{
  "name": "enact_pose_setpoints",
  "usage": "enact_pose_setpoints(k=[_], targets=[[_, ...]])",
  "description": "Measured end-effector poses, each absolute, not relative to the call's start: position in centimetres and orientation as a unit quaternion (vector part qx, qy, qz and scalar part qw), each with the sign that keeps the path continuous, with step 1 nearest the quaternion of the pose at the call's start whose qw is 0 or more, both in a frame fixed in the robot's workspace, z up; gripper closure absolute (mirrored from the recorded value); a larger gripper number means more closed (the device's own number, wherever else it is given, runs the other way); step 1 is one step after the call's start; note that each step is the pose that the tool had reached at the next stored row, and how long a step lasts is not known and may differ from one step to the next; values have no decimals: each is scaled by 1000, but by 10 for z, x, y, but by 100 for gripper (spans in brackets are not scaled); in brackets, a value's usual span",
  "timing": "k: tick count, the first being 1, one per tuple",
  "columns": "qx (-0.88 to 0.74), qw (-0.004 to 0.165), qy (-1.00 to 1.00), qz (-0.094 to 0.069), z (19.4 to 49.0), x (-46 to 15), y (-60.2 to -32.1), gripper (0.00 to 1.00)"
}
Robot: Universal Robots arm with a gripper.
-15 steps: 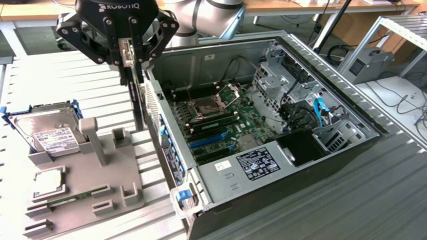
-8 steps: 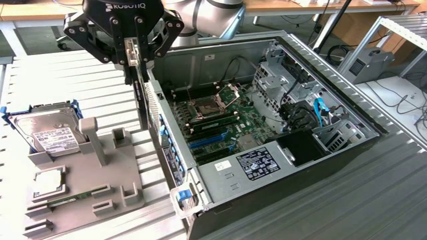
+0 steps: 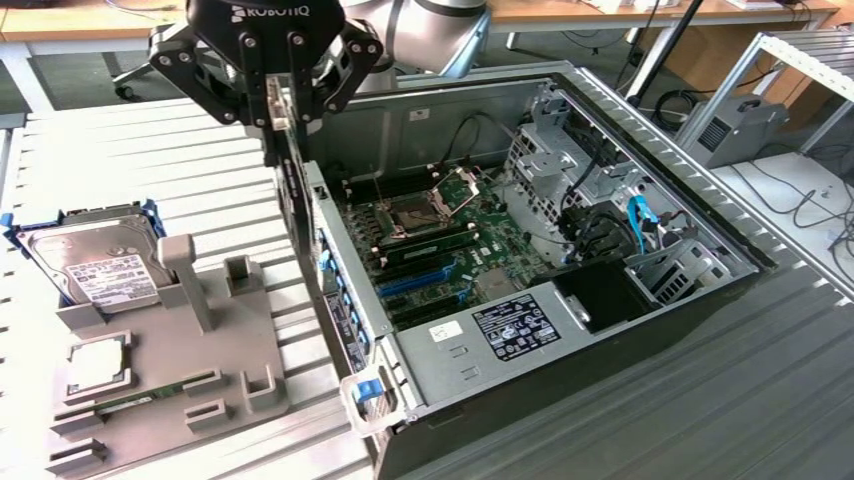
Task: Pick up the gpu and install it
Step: 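Pick up the gpu and move the gpu toward the slot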
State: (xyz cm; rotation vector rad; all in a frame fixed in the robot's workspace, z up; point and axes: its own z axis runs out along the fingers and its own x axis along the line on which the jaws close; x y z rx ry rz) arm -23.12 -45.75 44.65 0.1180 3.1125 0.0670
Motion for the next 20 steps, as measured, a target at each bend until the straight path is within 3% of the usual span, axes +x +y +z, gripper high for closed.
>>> enact_pose_setpoints(k=[20], targets=[[38, 13, 999, 21, 446, -212, -458, 74]])
